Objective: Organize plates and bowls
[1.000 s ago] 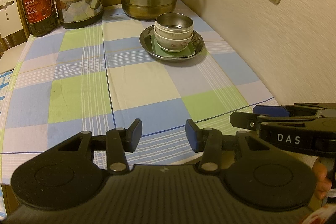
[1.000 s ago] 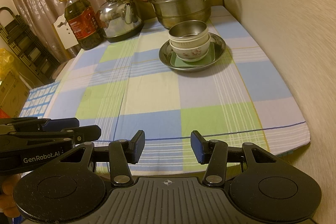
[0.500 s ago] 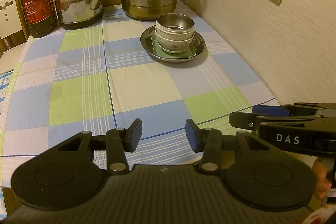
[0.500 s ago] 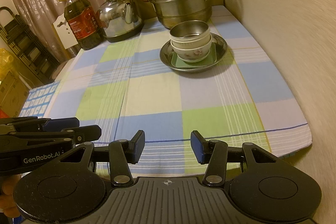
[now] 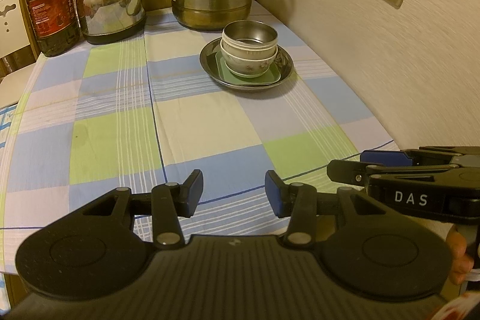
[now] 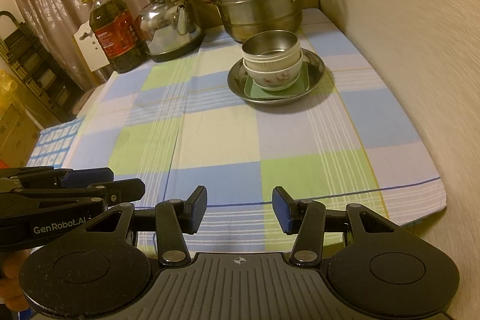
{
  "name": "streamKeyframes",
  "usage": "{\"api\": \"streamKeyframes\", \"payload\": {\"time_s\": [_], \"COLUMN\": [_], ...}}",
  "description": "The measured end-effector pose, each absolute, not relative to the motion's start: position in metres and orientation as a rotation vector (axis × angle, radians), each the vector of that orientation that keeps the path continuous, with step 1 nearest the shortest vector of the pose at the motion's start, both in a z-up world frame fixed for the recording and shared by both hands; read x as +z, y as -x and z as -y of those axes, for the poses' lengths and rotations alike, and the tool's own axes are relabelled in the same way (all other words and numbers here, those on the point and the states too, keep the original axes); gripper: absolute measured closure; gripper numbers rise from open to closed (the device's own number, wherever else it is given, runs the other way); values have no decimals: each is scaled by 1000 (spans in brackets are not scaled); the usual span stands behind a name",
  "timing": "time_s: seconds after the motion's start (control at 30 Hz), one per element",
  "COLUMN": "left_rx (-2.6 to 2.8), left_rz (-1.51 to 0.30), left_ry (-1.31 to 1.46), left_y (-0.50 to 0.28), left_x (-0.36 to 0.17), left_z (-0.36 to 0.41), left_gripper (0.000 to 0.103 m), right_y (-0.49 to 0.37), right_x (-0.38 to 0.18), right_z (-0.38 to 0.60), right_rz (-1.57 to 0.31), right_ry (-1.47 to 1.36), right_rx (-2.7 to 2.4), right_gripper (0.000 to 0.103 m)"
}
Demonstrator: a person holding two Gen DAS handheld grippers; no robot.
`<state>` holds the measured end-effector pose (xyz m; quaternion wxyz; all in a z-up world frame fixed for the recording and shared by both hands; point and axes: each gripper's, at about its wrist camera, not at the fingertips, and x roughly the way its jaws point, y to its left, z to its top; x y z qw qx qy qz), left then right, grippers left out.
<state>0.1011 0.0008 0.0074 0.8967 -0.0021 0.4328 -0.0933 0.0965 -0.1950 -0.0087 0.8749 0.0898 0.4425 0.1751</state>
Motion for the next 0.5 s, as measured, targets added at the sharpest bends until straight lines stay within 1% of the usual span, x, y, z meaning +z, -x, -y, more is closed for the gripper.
{"api": "streamKeyframes", "payload": {"time_s": [0.5], "left_rx": [-196], "left_rz": [-900], "left_ry": [5], "left_y": [-106], "left_x": [6], "left_z": [-4], "left_gripper": [60], "right_y": [-100], "right_x": [-9], "right_z": [193], "right_rz": [-926], "right_ry": [-187], "right_rx": [364], "right_gripper": [54]}}
